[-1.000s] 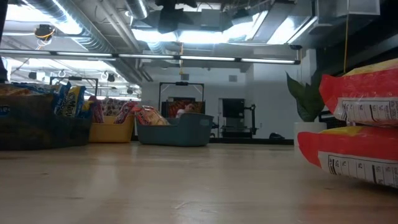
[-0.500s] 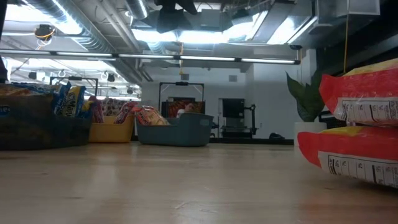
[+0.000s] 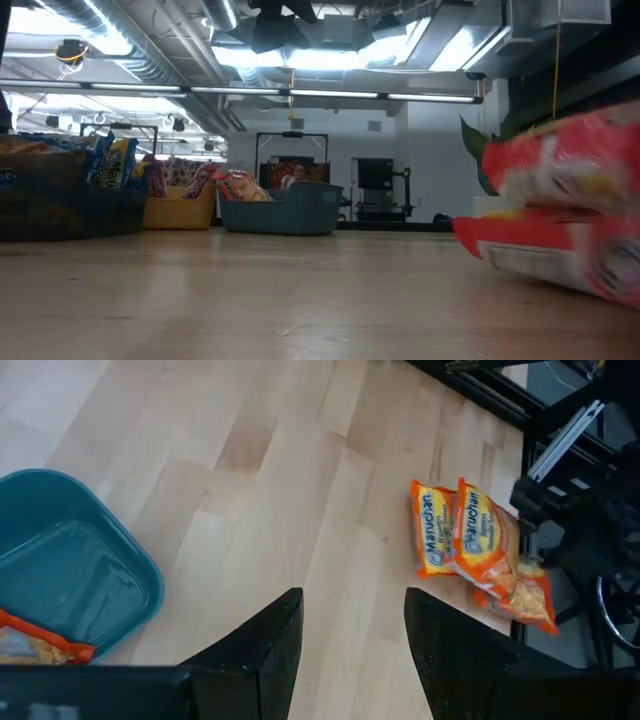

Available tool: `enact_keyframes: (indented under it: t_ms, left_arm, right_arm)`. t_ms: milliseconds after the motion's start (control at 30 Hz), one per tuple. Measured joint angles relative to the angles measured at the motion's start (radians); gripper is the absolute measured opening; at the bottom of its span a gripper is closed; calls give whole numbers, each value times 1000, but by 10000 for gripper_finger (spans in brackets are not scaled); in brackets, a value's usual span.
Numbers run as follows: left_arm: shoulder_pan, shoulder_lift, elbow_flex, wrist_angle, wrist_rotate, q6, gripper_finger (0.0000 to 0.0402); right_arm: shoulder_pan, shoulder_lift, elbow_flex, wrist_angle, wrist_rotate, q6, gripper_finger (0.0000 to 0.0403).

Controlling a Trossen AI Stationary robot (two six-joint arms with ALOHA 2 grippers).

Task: Sort Maruchan noodles
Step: Put the orange noodle pack into the blue bin

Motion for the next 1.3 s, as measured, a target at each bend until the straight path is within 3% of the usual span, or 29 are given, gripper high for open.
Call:
enact_keyframes:
  t_ms: [200,467,567,733,1000,1167,1300]
  left_arm:
    - [0,0,0,0,7,-21,169]
    - [0,0,0,0,5,-23,169]
    - [0,0,0,-12,0,-19,169]
    - [0,-4,-1,-118,-5,-14,169]
    - [-47,-11,-1,-298,-206,27,169]
    - [-100,-28,-1,-334,-236,-69,169]
    - [-146,-69,-69,-348,-306,-261,169]
  right_arm:
    - [-70,0,-3,-159,70,-127,280]
    - [-240,4,-32,-213,205,-422,280]
    - [-332,4,-54,-160,257,-497,280]
    - [-470,4,-78,-11,248,-582,280]
    - [-601,4,-79,129,247,-701,280]
    - [-641,4,-79,136,224,-727,280]
    - [-652,4,-80,162,224,-739,280]
